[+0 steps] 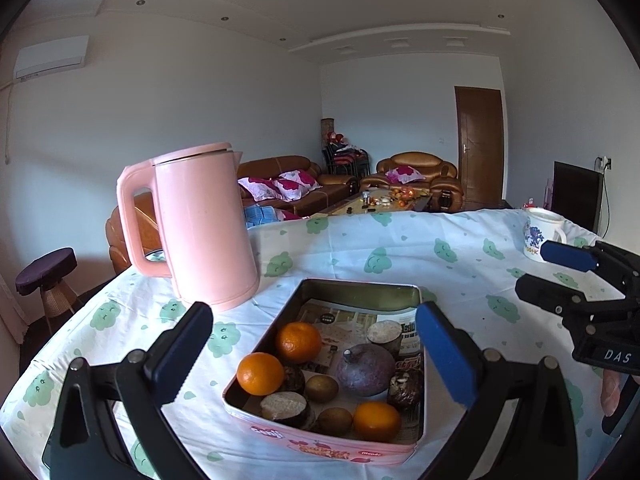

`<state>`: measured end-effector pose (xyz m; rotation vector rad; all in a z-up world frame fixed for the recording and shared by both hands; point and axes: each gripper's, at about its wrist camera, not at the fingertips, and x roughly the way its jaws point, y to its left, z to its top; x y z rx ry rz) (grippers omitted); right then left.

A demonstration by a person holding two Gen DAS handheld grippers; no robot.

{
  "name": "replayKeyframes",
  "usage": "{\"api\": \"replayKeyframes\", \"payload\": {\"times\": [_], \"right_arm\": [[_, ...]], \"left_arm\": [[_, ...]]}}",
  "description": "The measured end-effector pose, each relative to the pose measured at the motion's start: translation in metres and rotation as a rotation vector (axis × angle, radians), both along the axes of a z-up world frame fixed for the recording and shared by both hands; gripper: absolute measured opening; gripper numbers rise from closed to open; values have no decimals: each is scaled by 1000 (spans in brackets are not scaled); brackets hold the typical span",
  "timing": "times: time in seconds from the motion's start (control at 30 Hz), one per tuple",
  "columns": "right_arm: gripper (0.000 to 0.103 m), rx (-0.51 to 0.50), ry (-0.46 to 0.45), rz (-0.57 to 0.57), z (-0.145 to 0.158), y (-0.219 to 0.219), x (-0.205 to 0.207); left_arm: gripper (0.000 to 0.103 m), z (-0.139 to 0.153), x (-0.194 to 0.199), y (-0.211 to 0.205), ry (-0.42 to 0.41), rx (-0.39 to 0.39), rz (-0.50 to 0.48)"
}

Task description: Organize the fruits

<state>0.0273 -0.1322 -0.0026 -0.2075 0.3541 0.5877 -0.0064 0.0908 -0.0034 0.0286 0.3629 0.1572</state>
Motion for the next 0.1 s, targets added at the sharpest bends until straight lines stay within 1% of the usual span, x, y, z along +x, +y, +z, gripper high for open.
{"api": "replayKeyframes", "payload": {"times": [0.1], "right_arm": [[66, -7, 2, -6, -1, -4, 2]], "left_arm": [[103, 0, -1, 1, -2, -1, 8]]}}
